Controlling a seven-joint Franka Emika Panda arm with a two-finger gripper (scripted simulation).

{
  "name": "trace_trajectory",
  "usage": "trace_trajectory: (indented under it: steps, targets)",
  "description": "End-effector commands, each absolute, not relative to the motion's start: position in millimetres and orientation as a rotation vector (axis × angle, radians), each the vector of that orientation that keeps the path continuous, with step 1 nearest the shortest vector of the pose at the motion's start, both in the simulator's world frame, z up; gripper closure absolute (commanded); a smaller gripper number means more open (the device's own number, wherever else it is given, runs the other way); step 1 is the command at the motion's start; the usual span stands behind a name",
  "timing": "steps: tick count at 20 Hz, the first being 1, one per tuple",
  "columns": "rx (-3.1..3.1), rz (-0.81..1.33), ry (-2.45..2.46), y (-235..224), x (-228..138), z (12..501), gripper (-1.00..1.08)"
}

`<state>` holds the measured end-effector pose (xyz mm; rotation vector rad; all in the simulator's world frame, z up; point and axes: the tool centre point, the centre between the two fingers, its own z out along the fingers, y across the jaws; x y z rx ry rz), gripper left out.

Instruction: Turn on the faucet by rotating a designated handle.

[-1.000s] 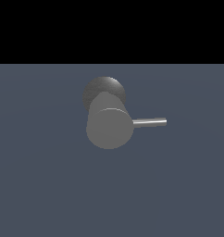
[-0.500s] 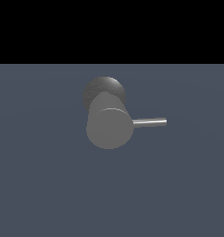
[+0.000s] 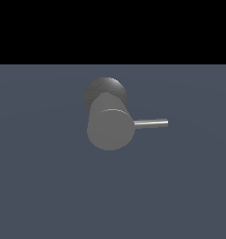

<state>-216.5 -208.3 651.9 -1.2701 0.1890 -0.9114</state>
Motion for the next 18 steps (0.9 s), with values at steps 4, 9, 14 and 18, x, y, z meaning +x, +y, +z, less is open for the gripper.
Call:
trace_trajectory:
  steps: [4, 9, 14, 18]
  targets:
    - [-1.033, -0.899, 0.33, -264.0, -196.2, 620.4, 1.08]
    - [-0.837, -0.857, 0.475, -306.4, -172.5, 573.5, 1.08]
    - [-0.661, -0.786, 0.634, -336.0, -145.1, 510.9, 1.08]
    - [-0.536, -0.71, 0.77, -347.6, -122.3, 451.3, 1.08]
